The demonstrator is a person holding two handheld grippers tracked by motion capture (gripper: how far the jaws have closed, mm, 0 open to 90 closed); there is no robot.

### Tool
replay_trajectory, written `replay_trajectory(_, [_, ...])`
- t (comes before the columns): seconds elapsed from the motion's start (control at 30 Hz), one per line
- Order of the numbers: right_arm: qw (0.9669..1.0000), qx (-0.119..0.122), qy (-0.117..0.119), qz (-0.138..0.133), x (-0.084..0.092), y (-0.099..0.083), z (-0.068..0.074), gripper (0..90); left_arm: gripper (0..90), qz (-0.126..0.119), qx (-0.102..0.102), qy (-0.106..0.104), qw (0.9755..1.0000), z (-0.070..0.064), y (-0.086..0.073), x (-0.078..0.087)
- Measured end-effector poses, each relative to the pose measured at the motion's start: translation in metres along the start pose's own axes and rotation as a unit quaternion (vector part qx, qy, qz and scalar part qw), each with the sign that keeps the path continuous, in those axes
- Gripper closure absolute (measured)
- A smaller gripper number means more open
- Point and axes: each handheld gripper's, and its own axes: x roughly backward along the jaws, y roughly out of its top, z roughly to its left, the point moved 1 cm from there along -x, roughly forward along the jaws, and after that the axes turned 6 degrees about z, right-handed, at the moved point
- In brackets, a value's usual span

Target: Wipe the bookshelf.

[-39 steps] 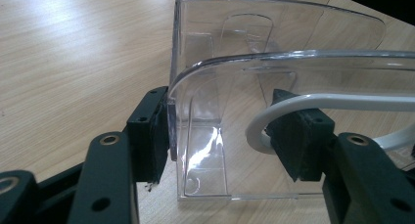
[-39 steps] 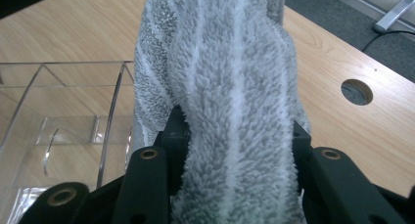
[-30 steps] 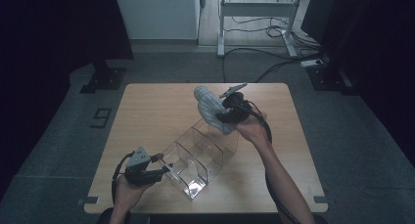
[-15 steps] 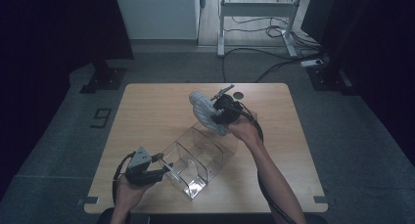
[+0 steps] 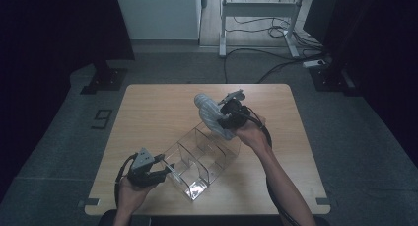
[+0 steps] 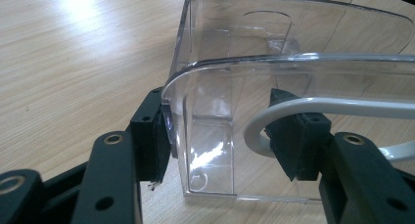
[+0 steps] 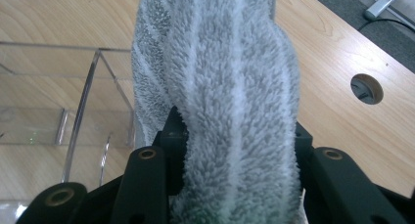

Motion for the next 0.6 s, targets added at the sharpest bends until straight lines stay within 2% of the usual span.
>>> replay_trajectory(0.6, [0.9996, -0.015, 0.019, -0.017, 0.019, -0.038, -0.004, 57.8, 44.3, -0.001, 0.000, -0.002, 1.0000, 0.000, 0.000, 0.000])
